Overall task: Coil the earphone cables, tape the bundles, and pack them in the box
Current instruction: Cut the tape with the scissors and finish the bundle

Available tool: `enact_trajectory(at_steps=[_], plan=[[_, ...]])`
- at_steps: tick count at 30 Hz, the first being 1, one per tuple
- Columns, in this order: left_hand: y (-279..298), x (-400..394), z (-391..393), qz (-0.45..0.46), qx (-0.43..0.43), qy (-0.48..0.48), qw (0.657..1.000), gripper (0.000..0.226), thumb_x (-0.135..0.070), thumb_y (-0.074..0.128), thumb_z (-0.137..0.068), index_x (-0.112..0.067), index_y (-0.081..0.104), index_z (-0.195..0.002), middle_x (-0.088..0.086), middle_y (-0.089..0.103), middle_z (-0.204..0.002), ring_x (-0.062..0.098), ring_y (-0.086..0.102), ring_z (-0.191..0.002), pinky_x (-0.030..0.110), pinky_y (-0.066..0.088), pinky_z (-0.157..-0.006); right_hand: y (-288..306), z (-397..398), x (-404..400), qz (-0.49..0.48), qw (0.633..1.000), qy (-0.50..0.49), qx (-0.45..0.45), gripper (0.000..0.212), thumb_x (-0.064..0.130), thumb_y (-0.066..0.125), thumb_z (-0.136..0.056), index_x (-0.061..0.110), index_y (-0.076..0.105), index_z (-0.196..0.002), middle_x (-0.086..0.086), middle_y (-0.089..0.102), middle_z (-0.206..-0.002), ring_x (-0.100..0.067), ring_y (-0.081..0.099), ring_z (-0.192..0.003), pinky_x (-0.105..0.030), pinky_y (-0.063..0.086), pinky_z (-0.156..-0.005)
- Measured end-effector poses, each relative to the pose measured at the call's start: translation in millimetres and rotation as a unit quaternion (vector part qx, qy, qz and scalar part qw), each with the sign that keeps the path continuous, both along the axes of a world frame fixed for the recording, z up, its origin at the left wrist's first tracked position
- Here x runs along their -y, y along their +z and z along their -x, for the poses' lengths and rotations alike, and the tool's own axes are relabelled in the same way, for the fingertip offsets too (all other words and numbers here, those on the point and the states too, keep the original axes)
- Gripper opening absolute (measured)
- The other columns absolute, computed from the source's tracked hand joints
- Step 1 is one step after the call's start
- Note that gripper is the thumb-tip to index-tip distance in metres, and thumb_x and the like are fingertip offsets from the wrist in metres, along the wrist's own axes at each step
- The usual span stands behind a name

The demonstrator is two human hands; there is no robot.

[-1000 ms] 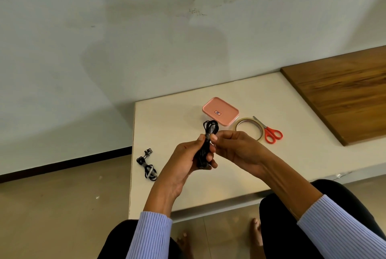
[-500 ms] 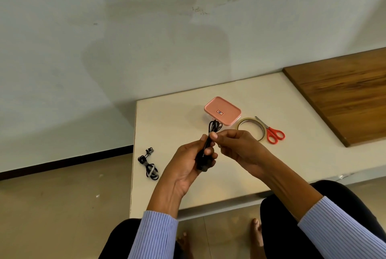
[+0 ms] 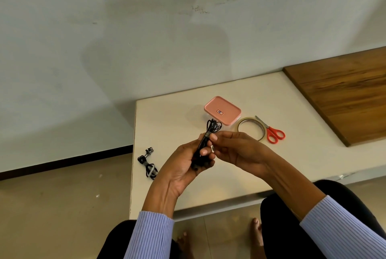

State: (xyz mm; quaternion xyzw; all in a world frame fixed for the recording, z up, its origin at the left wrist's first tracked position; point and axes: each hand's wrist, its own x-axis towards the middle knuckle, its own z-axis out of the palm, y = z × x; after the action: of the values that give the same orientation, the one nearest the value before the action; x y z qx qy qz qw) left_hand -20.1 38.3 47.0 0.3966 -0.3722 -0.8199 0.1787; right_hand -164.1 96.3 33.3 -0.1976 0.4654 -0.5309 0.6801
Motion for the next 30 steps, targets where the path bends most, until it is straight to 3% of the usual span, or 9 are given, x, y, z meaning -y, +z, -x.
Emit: enact_trajectory(at_steps=[3,6,9,11,15,23,27,30], plan=[[-4.9,0.1,-3.7,0.105,0.076,-0.017,0.991,0.032,-0.030,0.049,-0.096,-0.010,0.069,-0.082,0.003,0.066,-0.062,0.017,0.067,-0.067,0.027,0.053,-0.067,0.9,0.2,-0.2,-0.013,1.000,-0.007,-0.024,0.017,0.021,0.069,-0.072,0.008,0.071,-0.082,-0.002,0.068,-0.079,-0.008,0.061,-0.072,-0.016,0.052,-0.065],[-13.3,0.4,-6.8,0.272,0.166,-0.005,0.948,0.033,-0.033,0.051,-0.095,-0.012,0.074,-0.087,0.005,0.075,-0.079,0.017,0.070,-0.078,0.023,0.054,-0.071,-6.1,0.5,-0.4,-0.039,0.992,-0.054,-0.107,0.021,0.019,0.074,-0.074,0.002,0.072,-0.087,-0.004,0.070,-0.087,-0.008,0.063,-0.079,-0.015,0.051,-0.064],[-12.8,-0.6,-5.0,0.290,0.139,-0.005,0.947,0.036,-0.045,0.054,-0.088,-0.016,0.075,-0.088,0.000,0.075,-0.082,0.010,0.070,-0.084,0.014,0.050,-0.073,-8.4,2.0,-0.8,-0.051,0.983,-0.098,-0.145,0.026,0.018,0.076,-0.072,-0.003,0.071,-0.087,-0.010,0.068,-0.087,-0.011,0.063,-0.078,-0.016,0.053,-0.062],[-13.2,-1.3,-2.8,0.309,0.126,-0.017,0.943,0.039,-0.048,0.061,-0.077,-0.013,0.075,-0.084,0.003,0.074,-0.079,0.016,0.069,-0.082,0.022,0.053,-0.078,-7.7,2.4,-1.3,-0.048,0.981,-0.097,-0.162,0.018,0.020,0.076,-0.071,0.004,0.073,-0.080,-0.010,0.070,-0.087,-0.011,0.065,-0.079,-0.016,0.054,-0.062],[-12.3,-0.1,-3.2,0.246,0.104,0.009,0.964,0.026,-0.032,0.060,-0.088,-0.010,0.074,-0.085,0.007,0.070,-0.071,0.018,0.065,-0.066,0.022,0.050,-0.059,-7.9,3.4,0.2,-0.023,0.988,-0.059,-0.142,0.025,0.027,0.076,-0.066,0.008,0.074,-0.083,-0.005,0.072,-0.084,-0.009,0.067,-0.081,-0.019,0.053,-0.071],[-8.0,0.2,-1.5,0.137,0.047,0.049,0.988,0.025,-0.029,0.060,-0.083,-0.009,0.074,-0.078,0.006,0.064,-0.063,0.017,0.063,-0.066,0.029,0.051,-0.067,-6.3,3.1,0.0,0.018,0.993,-0.044,-0.108,0.018,0.025,0.071,-0.073,0.013,0.073,-0.086,0.000,0.068,-0.081,-0.008,0.063,-0.080,-0.019,0.051,-0.067],[-8.5,0.8,-1.4,0.112,0.024,0.043,0.993,0.026,-0.032,0.060,-0.079,-0.011,0.074,-0.079,0.003,0.062,-0.063,0.015,0.062,-0.064,0.030,0.050,-0.068,-6.9,1.7,1.0,0.041,0.996,-0.007,-0.082,0.025,0.026,0.066,-0.080,0.012,0.071,-0.101,-0.001,0.067,-0.092,-0.010,0.062,-0.087,-0.024,0.050,-0.078],[-8.3,0.6,-1.4,0.126,0.029,0.034,0.991,0.028,-0.030,0.055,-0.088,-0.009,0.073,-0.084,0.005,0.066,-0.066,0.017,0.064,-0.066,0.029,0.052,-0.067,-7.3,1.2,2.2,0.058,0.996,-0.002,-0.073,0.026,0.025,0.063,-0.084,0.006,0.067,-0.101,-0.006,0.062,-0.088,-0.014,0.058,-0.079,-0.030,0.047,-0.084]])
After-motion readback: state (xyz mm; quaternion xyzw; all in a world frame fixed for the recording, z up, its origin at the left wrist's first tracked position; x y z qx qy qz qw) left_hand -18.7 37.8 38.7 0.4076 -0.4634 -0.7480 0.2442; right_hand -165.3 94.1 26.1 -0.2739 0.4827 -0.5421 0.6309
